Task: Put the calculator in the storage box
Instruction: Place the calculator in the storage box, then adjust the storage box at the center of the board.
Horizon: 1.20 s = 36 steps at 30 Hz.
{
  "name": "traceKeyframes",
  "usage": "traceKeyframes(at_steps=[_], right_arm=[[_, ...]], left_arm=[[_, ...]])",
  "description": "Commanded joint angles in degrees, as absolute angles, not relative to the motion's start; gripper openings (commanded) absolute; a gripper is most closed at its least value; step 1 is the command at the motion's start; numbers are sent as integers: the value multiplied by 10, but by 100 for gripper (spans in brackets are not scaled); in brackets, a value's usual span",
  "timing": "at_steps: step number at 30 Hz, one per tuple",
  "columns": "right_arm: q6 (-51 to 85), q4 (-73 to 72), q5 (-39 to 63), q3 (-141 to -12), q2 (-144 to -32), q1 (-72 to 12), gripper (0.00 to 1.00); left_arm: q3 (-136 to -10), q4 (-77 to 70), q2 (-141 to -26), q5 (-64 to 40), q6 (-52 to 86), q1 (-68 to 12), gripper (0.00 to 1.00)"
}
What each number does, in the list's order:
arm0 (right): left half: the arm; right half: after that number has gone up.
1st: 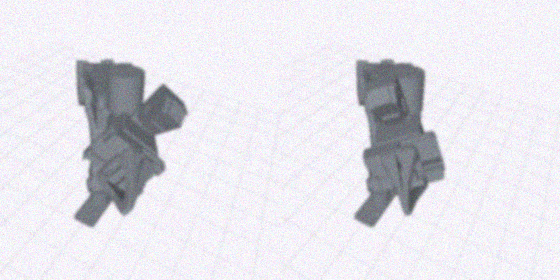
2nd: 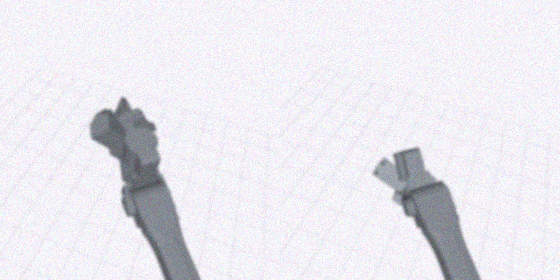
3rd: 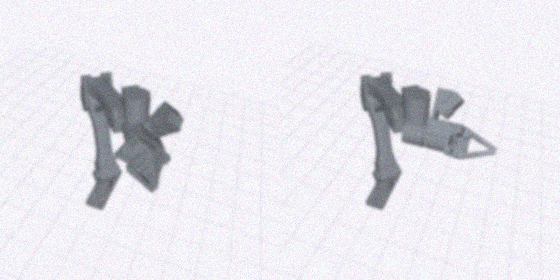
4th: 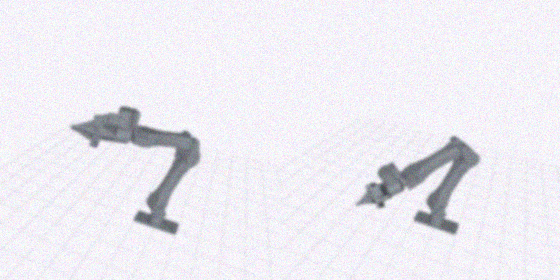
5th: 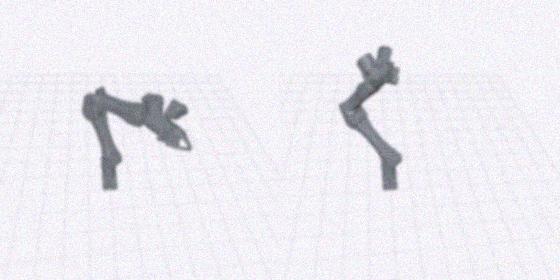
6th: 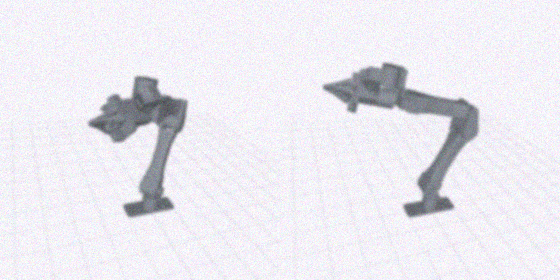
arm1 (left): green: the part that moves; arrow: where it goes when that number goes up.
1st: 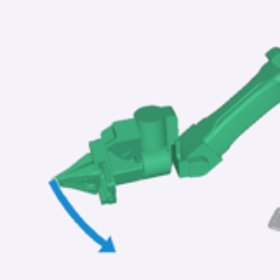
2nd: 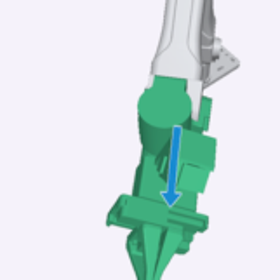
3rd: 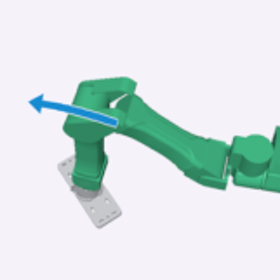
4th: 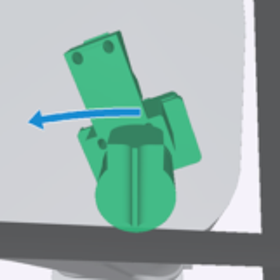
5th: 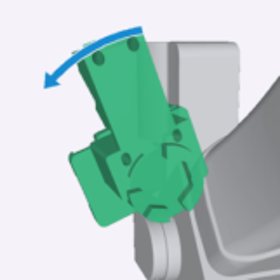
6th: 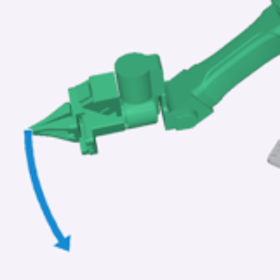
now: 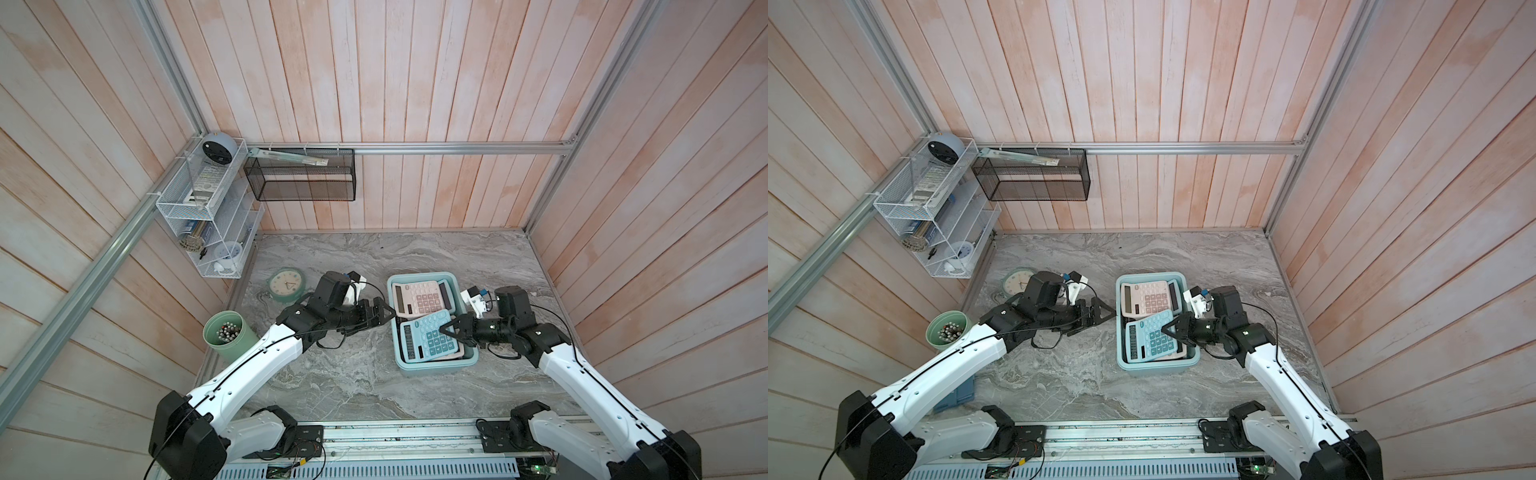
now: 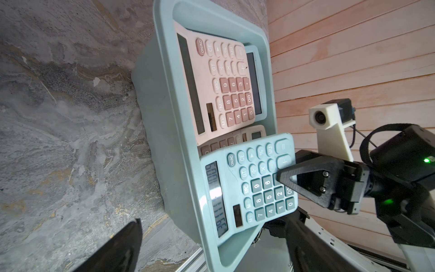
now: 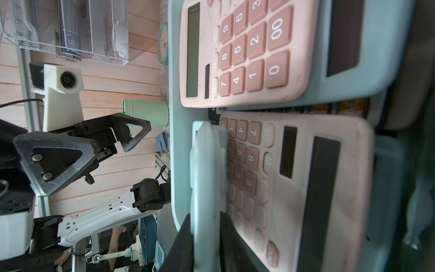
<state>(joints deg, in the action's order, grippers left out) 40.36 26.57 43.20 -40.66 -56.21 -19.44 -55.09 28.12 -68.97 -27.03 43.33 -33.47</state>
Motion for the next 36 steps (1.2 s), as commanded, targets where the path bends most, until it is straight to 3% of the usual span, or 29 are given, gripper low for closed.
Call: traceKeyframes(at_steps=[1, 5, 16, 23, 28, 36], right_arm=[[351, 338, 408, -446, -556, -180, 33], [304, 403, 384, -477, -547, -152, 45], [243, 414, 328, -506, -581, -73, 48], [262, 323, 375, -491, -643, -73, 57], [262, 304, 386, -492, -676, -111, 63], [288, 284, 366, -484, -673, -195, 63]], left_arm=[[-545, 255, -698, -264, 440, -341, 100], [-542, 238, -706, -259, 449, -352, 100], [-516, 158, -734, -234, 496, -388, 100], [-499, 103, -752, -244, 523, -395, 100], [-493, 70, -764, -249, 538, -402, 100], [-460, 87, -711, -237, 538, -402, 100]])
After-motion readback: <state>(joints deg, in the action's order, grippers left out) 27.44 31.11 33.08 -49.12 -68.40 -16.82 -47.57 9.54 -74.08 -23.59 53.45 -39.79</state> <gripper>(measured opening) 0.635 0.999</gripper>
